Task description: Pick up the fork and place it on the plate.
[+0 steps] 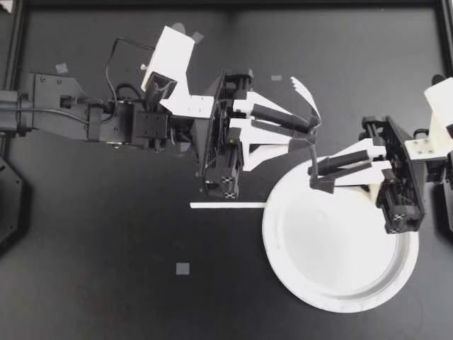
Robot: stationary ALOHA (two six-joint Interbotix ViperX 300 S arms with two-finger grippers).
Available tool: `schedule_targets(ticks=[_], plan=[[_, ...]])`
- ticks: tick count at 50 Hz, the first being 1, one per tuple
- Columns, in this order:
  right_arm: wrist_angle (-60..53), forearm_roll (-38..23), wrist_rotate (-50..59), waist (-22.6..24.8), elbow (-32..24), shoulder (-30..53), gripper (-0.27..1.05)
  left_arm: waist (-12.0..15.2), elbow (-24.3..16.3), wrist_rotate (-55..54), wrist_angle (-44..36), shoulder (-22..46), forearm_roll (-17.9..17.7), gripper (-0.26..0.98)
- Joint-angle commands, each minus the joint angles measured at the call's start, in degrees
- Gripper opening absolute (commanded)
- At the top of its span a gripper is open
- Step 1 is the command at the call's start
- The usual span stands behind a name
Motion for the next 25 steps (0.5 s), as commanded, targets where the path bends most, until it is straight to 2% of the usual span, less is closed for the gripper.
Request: schedule_targets(ticks=[1,5,10,14,16,20,25], plan=[[-0.18,0.18,0.09,-0.26,-1.23,-0.44,-0.16,-0.26,-0.18,0.0,0.09,-0.97,0.35,0.73],[1.05,0.18,-0.09,-0.26,-1.67,-0.62,-0.16,-0.26,0.09,0.0,0.09,-1.05,0.35,0.91],[5.1,0.26,-0.35,-0.26,-2.46,-1.76,-0.16,-0.26,0.7,0.0,0.09,-1.41,0.35,0.89],[12.92,0.18,0.0,-0.26,-2.99,-3.78,-0.16,-0.26,2.2,0.0,0.18,-2.37,0.35,0.86],[19.16,0.35,0.18,-0.26,-3.34,-5.19,-0.16,-0.26,4.22,0.0,0.7,-3.78,0.35,0.86],[39.64,0.7,0.62,-0.26,-4.92,-8.96,-0.16,-0.26,8.35,0.0,3.78,-6.94,0.35,0.86],[62.31,3.96,1.14,0.0,-7.56,-12.48,-0.16,-0.26,13.89,0.0,9.49,-11.51,0.35,0.86]])
